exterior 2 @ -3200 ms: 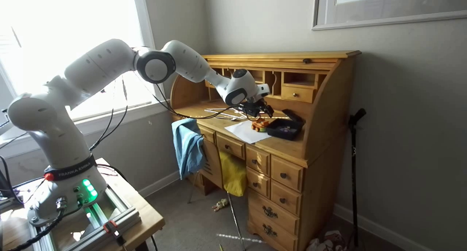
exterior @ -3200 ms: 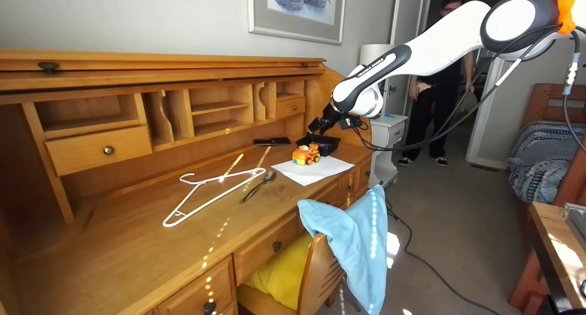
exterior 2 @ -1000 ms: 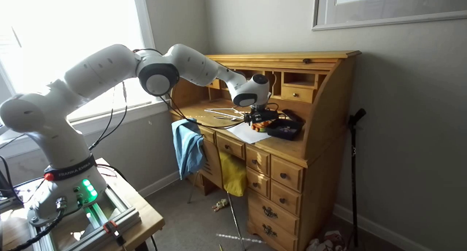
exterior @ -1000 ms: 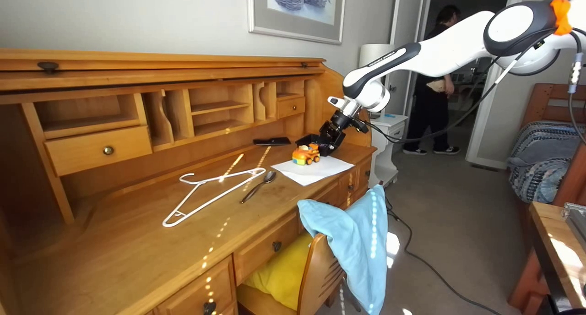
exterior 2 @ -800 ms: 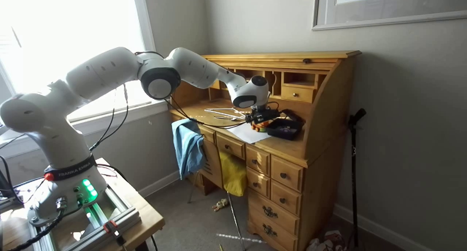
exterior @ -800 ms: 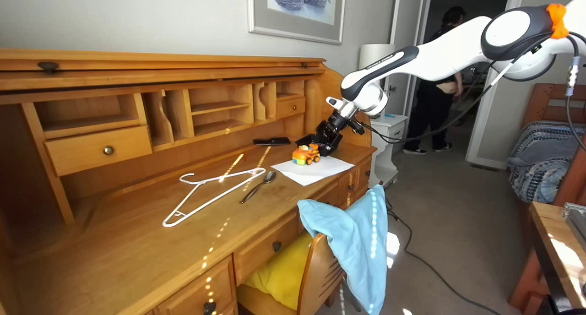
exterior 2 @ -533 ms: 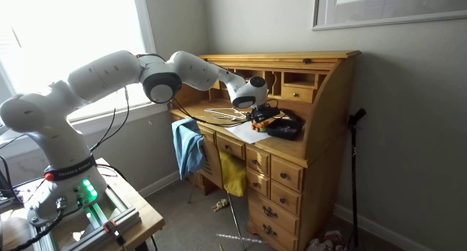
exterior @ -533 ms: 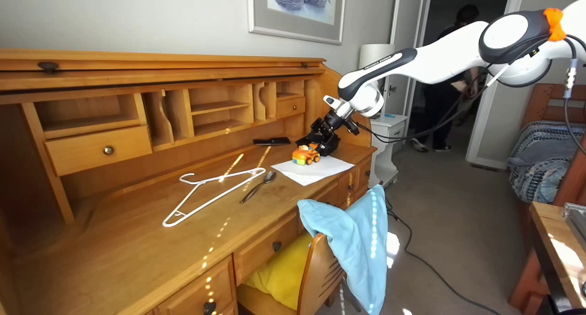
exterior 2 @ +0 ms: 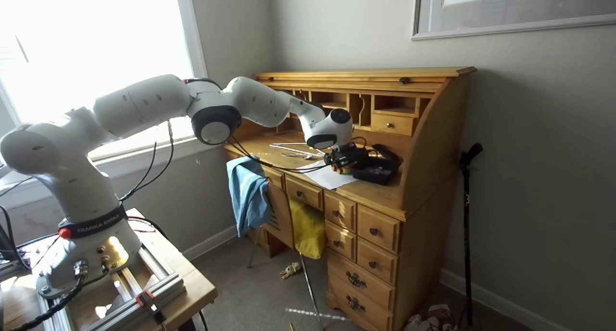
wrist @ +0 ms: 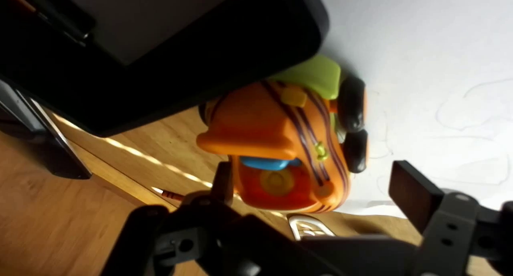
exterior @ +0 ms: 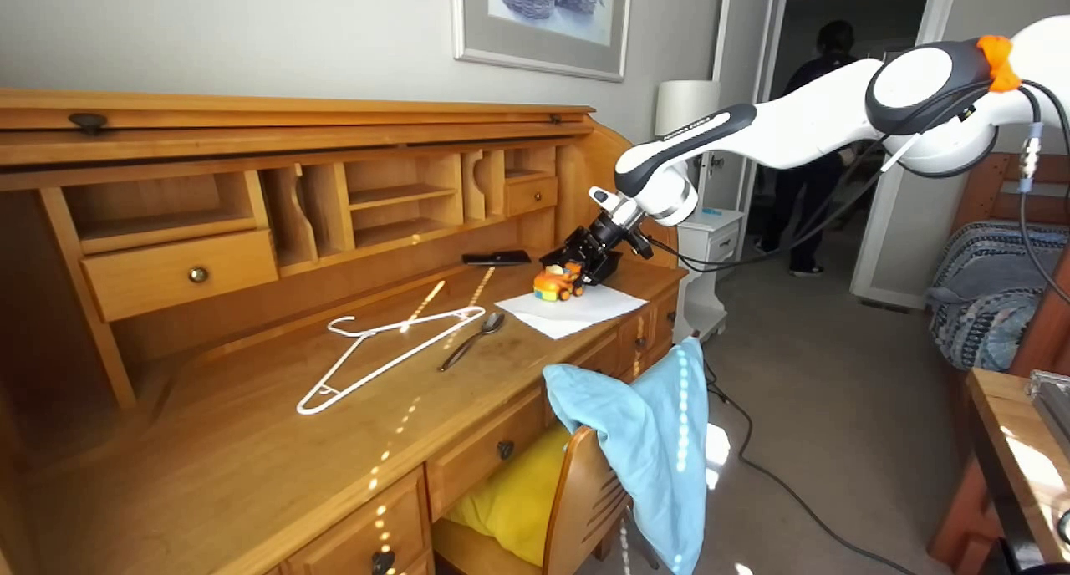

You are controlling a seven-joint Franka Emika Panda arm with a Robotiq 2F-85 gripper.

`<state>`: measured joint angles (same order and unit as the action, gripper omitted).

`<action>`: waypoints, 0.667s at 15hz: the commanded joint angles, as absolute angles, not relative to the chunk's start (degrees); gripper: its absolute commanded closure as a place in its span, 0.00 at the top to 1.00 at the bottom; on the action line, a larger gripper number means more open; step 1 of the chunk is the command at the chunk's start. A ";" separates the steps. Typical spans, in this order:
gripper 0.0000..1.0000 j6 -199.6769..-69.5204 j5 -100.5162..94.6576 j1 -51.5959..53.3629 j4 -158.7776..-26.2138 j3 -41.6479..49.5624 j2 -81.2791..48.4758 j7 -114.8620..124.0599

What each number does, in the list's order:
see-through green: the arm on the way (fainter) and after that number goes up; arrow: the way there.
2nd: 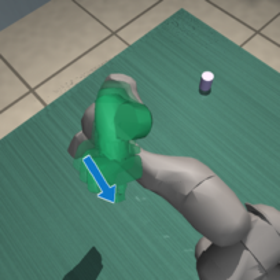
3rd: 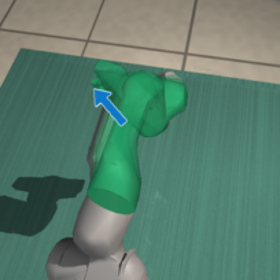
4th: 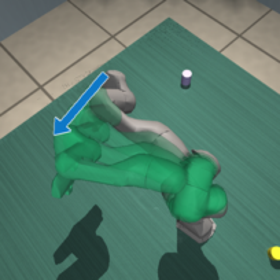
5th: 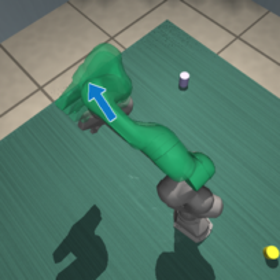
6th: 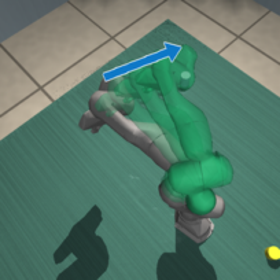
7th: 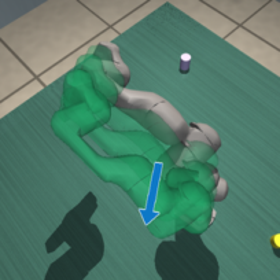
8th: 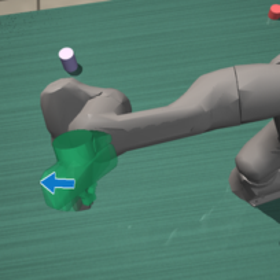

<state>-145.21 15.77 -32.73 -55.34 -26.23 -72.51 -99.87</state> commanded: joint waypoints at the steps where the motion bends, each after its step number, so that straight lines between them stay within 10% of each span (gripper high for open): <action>1: 0.96 -144.30 15.53 -31.81 -50.77 -26.67 -75.71 -100.79; 2: 0.72 -144.05 15.52 -31.81 -50.59 -26.75 -75.92 -100.94; 10: 0.27 -144.31 15.45 -30.92 -48.52 -26.77 -76.48 -100.90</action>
